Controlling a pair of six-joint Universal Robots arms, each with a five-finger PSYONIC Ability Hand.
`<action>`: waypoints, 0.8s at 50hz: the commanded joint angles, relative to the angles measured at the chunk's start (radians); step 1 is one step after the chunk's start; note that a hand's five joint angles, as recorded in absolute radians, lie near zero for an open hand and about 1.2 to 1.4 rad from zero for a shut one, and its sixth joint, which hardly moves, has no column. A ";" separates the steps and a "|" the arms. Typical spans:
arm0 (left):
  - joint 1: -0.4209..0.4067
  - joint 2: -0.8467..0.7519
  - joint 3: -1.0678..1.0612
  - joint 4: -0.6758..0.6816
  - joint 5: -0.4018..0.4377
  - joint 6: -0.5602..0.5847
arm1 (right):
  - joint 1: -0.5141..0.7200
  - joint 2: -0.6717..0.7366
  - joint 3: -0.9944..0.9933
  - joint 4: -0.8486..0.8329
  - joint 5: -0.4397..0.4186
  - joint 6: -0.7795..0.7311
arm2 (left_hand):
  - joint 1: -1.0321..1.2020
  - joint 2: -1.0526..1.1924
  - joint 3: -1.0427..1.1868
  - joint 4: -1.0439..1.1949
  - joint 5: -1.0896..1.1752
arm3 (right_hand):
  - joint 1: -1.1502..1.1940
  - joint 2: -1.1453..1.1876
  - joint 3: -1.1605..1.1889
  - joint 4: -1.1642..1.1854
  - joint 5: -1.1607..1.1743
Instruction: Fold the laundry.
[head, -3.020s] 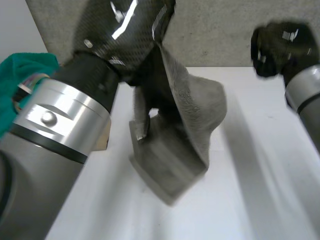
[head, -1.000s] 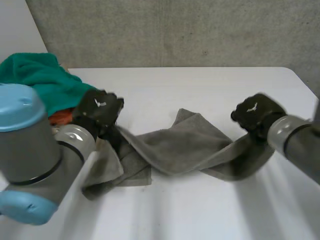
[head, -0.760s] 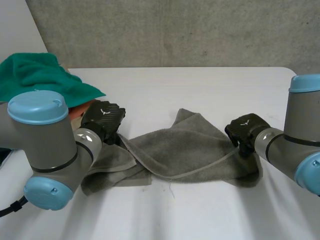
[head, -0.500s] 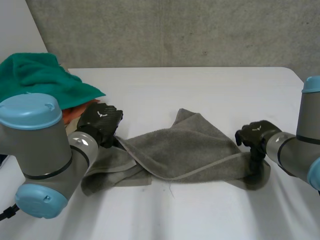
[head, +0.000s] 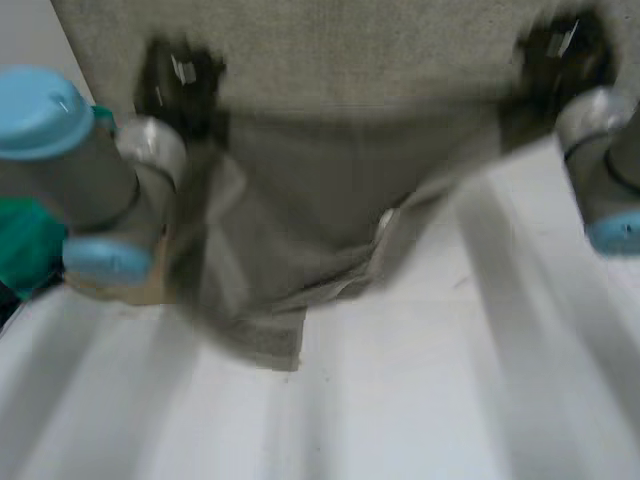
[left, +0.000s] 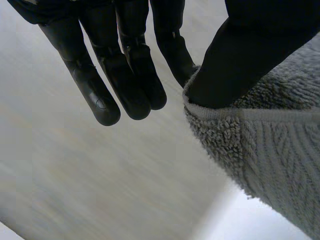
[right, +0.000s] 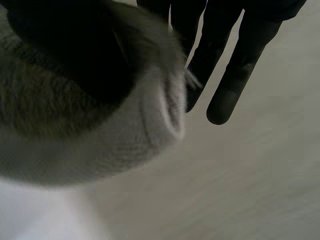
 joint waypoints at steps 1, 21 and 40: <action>0.031 0.076 0.113 0.338 0.098 -0.019 | 0.003 -0.068 -0.034 -0.377 0.065 -0.003 | 0.250 0.196 0.199 0.194 0.234 | 0.259 0.219 0.205 0.196 0.238; 0.072 0.070 -0.431 0.263 0.090 -0.079 | -0.010 -0.007 0.241 0.106 -0.027 0.006 | 0.250 0.196 0.199 0.194 0.234 | 0.259 0.219 0.205 0.196 0.238; 0.029 0.153 -0.738 -0.082 0.108 -0.030 | -0.183 -0.056 0.493 0.411 -0.062 -0.121 | -0.118 -0.172 -0.170 -0.175 -0.135 | 0.259 0.219 0.205 0.196 0.238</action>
